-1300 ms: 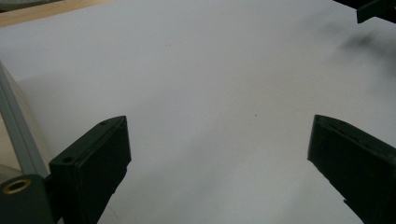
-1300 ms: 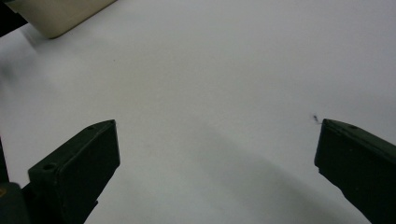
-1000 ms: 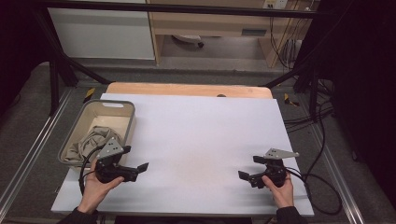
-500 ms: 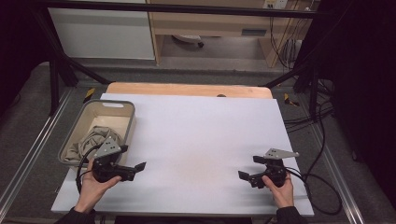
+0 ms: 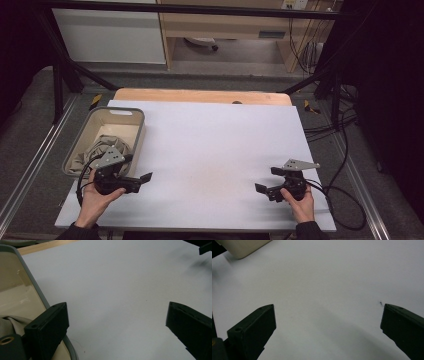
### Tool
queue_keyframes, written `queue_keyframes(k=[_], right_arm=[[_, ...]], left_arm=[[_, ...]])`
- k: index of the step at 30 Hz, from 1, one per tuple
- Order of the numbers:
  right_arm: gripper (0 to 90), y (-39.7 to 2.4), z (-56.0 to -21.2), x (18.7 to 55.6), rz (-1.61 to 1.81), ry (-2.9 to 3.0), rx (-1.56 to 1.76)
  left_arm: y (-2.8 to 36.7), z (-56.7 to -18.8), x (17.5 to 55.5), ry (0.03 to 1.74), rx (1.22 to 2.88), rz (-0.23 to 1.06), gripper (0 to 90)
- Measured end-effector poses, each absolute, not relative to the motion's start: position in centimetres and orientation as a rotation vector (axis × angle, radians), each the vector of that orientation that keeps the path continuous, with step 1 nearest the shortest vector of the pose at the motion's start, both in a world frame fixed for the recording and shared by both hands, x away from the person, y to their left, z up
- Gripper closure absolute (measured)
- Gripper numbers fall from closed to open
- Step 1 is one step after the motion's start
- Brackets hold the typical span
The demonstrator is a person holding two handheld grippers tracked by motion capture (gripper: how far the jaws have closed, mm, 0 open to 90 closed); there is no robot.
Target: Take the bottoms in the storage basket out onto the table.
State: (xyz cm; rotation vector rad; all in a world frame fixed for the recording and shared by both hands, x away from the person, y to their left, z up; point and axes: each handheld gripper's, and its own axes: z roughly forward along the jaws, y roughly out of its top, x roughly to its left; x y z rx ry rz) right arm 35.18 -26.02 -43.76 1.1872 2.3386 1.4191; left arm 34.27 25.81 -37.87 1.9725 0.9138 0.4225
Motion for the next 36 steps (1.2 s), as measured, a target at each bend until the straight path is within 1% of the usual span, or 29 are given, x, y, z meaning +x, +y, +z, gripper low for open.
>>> queue_keyframes(k=[19, 36], right_arm=[[0.6, -26.0, -43.8, 35.1, 1.416, 2.341, 1.188], [0.6, -25.9, -43.8, 35.1, 1.414, 2.344, 1.194]], left_arm=[[27.1, -37.1, 34.2, 0.932, 1.967, 0.449, 3.9], [29.7, -35.8, 34.5, 0.991, 1.952, 0.479, 2.7]])
